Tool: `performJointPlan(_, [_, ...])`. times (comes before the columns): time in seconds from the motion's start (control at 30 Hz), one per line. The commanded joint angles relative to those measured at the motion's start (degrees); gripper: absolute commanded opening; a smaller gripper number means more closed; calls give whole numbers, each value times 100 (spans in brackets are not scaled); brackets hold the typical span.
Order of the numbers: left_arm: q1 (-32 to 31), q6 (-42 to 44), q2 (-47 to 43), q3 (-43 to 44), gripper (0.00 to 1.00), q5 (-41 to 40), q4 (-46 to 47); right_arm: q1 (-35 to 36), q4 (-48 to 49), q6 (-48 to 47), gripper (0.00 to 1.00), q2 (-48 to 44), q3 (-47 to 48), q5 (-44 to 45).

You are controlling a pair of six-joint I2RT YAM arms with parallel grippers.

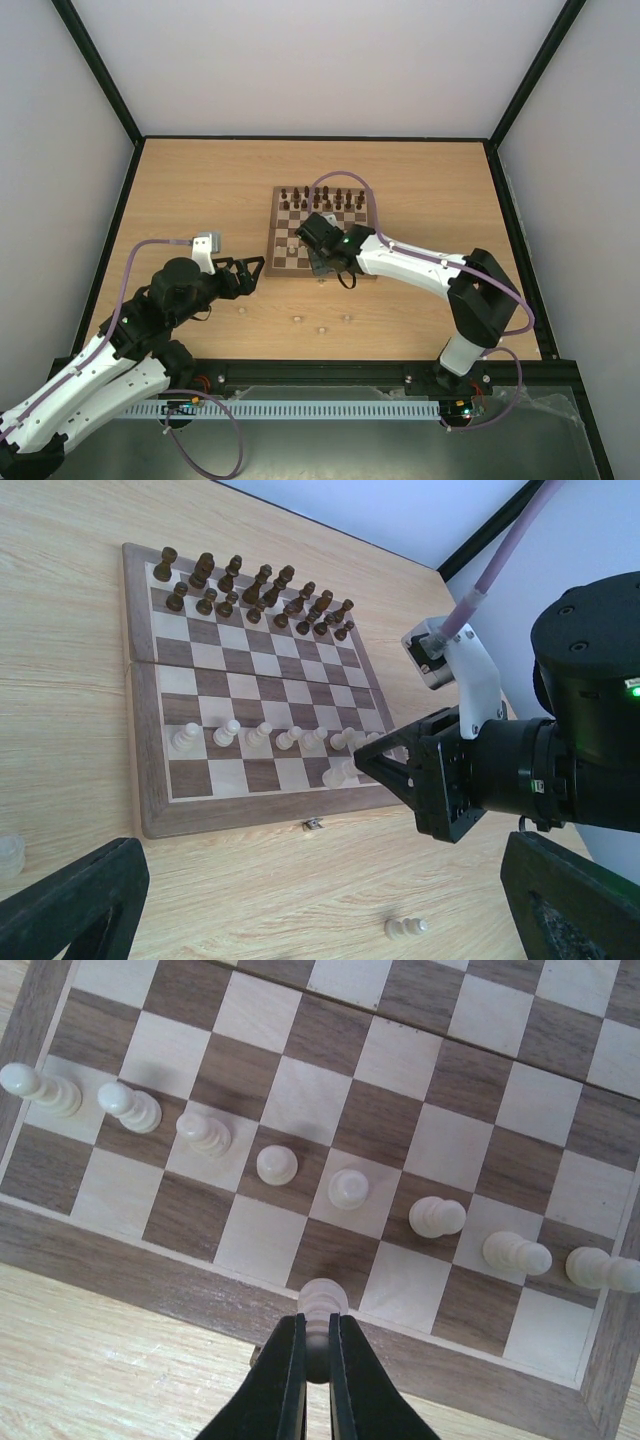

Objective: Set up the chess pieces on the board
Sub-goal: Place the chess piece on the chessboard.

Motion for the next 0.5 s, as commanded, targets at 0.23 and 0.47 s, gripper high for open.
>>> performJointPlan(0.23, [11, 92, -3, 0, 99, 0, 38, -252, 169, -103, 5, 157, 49, -165])
performJointPlan(0.47, [6, 81, -16, -6, 100, -9, 44, -280, 234, -112, 5, 217, -19, -237])
